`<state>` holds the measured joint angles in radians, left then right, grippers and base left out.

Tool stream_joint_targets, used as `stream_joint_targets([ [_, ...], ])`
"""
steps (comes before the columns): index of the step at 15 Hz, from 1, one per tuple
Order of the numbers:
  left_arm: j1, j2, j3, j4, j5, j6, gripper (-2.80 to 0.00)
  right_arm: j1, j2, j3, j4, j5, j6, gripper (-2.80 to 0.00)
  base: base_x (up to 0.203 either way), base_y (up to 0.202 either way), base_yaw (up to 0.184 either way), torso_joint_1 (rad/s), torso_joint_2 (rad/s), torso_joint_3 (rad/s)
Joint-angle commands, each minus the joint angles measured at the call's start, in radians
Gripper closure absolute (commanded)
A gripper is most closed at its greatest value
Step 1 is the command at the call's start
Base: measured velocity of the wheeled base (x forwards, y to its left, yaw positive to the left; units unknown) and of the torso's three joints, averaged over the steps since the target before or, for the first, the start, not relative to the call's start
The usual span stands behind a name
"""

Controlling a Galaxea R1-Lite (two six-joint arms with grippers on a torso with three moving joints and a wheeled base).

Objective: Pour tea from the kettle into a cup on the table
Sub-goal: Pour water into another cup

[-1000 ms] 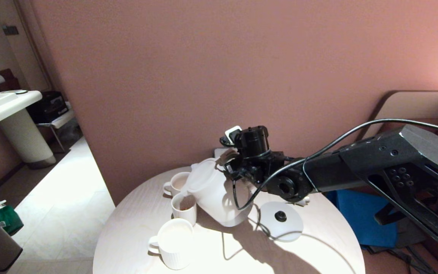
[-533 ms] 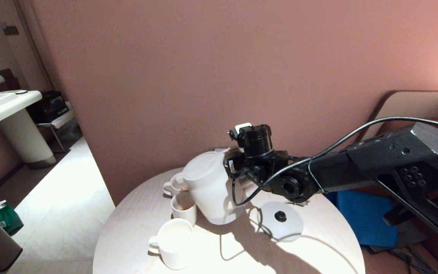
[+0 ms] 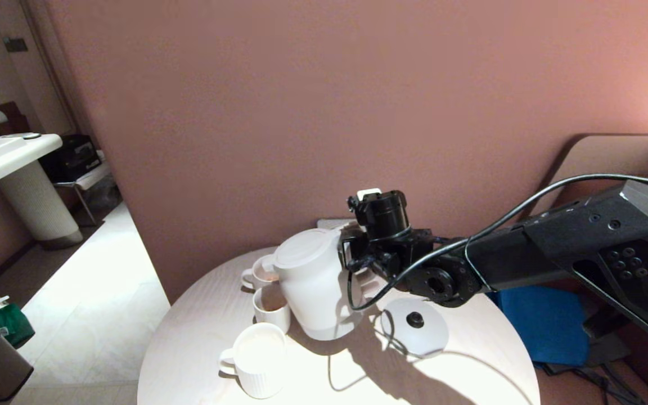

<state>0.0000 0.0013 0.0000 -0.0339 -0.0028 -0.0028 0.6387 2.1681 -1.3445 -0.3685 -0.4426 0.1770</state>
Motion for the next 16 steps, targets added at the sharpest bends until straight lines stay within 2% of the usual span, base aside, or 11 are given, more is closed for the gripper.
stream_joint_targets([
  [1,0.0,0.0,0.0,0.0,0.0,0.0,0.0,-0.001,-0.015,0.028,-0.003,-0.003,0.013,0.0,0.0,0.0,0.0,0.0,0.0,0.0],
  [11,0.0,0.0,0.0,0.0,0.0,0.0,0.0,0.061,-0.156,0.26,-0.026,-0.004,0.036,0.0,0.0,0.0,0.0,0.0,0.0,0.0],
  [16,0.0,0.0,0.0,0.0,0.0,0.0,0.0,0.093,-0.172,0.376,-0.139,-0.009,0.029,0.0,0.0,0.0,0.0,0.0,0.0,0.0],
])
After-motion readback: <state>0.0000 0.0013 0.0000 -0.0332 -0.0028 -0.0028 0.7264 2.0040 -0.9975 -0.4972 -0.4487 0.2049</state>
